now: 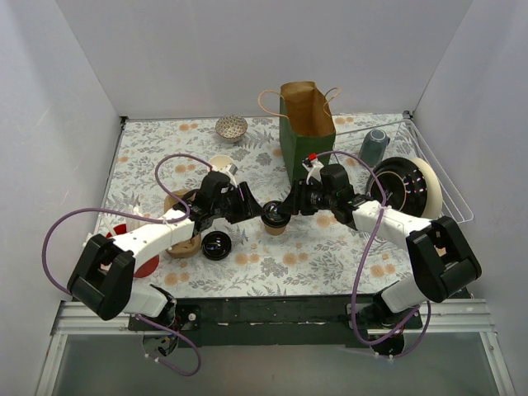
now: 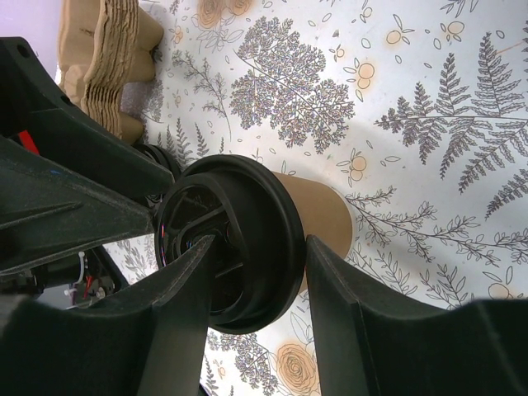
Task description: Pack the takeout coffee
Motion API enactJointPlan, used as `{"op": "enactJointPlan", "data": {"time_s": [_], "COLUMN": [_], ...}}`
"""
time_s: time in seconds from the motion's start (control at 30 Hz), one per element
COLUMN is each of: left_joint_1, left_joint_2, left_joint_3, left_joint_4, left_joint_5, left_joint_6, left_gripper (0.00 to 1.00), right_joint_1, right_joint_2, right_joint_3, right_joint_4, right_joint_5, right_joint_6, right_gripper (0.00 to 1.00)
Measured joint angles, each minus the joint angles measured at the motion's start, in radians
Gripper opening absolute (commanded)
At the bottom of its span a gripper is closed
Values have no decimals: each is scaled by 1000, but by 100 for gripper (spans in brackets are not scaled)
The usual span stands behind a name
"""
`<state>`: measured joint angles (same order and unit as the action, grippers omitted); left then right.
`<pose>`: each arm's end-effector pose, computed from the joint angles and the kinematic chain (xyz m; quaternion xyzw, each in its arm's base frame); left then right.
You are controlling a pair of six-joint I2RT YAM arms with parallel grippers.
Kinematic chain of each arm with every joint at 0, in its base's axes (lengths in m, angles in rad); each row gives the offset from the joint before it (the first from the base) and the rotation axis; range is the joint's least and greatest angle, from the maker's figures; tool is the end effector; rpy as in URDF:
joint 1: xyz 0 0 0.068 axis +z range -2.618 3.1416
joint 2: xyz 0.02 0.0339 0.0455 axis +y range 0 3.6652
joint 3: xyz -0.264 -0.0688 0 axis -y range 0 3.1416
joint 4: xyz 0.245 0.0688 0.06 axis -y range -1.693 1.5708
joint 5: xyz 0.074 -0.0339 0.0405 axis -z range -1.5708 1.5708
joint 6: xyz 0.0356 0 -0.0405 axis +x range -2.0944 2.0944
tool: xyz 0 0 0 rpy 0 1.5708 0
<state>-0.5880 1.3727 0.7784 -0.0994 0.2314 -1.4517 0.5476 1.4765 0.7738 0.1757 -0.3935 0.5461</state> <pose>0.2352 -0.1666 0.2154 -0.3319 0.8373 -0.4141 0.1317 0.2603 0.1747 0.2100 -0.0981 0.8501 0.3990 0.3295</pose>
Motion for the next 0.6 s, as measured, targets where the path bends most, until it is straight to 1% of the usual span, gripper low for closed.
{"op": "enactJointPlan", "data": {"time_s": [0.07, 0.2, 0.3, 0.6], "left_joint_1": [0, 0, 0, 0], "left_joint_2": [-5, -20, -21, -19], "left_joint_3": [0, 0, 0, 0], "left_joint_4": [-11, -45, -65, -49], "left_joint_5": [-7, -27, -38, -29], "left_joint_6": [-2, -2, -3, -2], "left_gripper": [48, 45, 45, 46], "right_joint_1": [0, 0, 0, 0], "right_joint_2": [0, 0, 0, 0], "right_joint_3": [0, 0, 0, 0], "right_joint_4": [0, 0, 0, 0], "right_joint_5": [0, 0, 0, 1], "right_joint_6": [0, 0, 1, 1], "right_gripper": [52, 52, 52, 51]}}
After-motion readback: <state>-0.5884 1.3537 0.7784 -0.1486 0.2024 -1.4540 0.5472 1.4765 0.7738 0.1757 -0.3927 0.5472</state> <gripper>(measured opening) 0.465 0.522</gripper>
